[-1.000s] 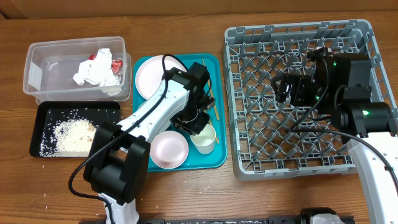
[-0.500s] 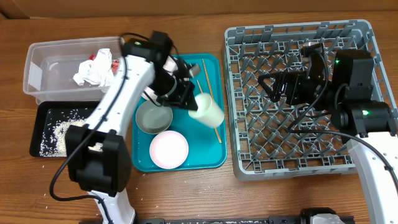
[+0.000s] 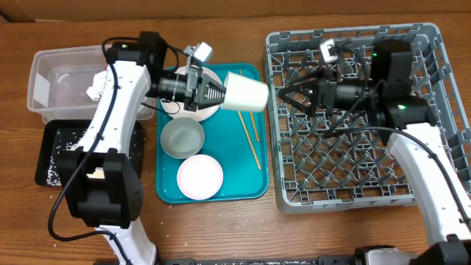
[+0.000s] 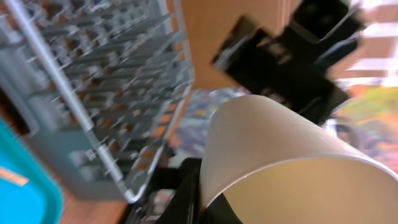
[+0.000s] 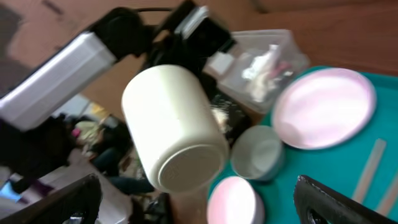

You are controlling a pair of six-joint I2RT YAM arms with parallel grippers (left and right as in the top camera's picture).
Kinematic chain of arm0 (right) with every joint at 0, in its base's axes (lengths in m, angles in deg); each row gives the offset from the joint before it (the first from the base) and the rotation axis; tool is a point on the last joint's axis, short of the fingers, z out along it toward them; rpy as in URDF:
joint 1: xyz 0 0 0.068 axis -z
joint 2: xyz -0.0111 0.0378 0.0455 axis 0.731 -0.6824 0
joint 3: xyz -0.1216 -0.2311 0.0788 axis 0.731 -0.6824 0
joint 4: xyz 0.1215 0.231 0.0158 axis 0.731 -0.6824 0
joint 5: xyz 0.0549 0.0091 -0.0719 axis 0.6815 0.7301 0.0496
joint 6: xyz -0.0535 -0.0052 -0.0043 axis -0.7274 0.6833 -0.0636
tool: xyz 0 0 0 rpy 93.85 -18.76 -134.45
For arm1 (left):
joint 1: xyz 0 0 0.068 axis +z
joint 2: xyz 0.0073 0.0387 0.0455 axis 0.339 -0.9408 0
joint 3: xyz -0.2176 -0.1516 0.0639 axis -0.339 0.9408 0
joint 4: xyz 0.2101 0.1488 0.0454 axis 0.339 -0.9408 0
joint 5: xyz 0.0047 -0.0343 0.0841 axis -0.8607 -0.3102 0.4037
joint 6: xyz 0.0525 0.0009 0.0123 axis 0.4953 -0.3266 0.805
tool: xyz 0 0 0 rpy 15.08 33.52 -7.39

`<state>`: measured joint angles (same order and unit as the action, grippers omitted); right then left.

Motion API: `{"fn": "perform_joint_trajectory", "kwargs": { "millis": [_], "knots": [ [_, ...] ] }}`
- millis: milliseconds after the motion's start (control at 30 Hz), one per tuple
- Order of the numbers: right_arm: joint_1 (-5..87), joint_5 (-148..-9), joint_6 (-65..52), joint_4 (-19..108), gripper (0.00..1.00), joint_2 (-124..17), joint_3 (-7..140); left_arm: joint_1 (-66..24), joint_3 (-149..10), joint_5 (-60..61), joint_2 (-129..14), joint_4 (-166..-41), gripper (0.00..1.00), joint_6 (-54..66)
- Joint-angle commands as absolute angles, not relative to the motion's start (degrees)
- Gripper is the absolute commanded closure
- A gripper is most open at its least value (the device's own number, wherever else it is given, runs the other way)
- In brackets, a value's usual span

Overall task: Sort waste into correct bins and load items into the dishwasher
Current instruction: 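Lift the cup toward the rack and grasp it with the right gripper, then lower the cup into the rack's front corner with the right gripper and release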

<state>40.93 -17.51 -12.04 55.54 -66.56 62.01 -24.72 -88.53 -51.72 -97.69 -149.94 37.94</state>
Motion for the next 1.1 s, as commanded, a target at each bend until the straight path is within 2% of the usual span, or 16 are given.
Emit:
{"fn": "perform_joint_trajectory", "kwargs": {
  "millis": [0, 100, 267, 600, 700, 833, 967, 1000, 1067],
  "knots": [
    [38.63, -12.11, -8.50, 59.21, 0.03, -67.04, 63.28, -24.66, -89.71, -60.09, -97.95, -149.83, 0.96, 39.40],
    [36.36, -13.16, -6.05, 63.78, 0.07, -67.54, 63.28, -24.72, -89.71, -61.34, -97.95, -149.74, 0.96, 39.40],
    [33.41, -17.58, -1.75, 69.09, 0.07, -67.63, 63.28, -24.75, -89.71, -62.21, -97.95, -150.64, 0.96, 39.40],
    [31.71, -19.87, -0.54, 73.55, 0.08, -67.63, 63.28, -27.22, -89.71, -62.19, -97.95, -151.47, 0.96, 39.40],
    [31.71, -19.85, -0.54, 73.70, 0.16, -67.63, 63.28, -27.78, -89.71, -62.15, -97.95, -151.42, 0.96, 39.40],
    [31.71, -19.83, -0.52, 73.68, 0.34, -67.63, 63.28, -27.76, -89.71, -62.15, -97.95, -151.40, 0.96, 39.40],
    [31.71, -19.63, -0.52, 73.53, 0.40, -67.63, 63.28, -27.74, -89.71, -62.15, -97.95, -150.64, 0.95, 39.38],
    [31.71, -19.63, -0.52, 73.51, 0.42, -67.63, 63.28, -27.74, -89.71, -62.15, -97.95, -150.42, 0.93, 39.38],
    [31.71, -19.61, -0.32, 73.49, 0.45, -67.63, 63.28, -27.59, -89.71, -62.13, -97.95, -149.96, 0.82, 39.38]
  ]
}}
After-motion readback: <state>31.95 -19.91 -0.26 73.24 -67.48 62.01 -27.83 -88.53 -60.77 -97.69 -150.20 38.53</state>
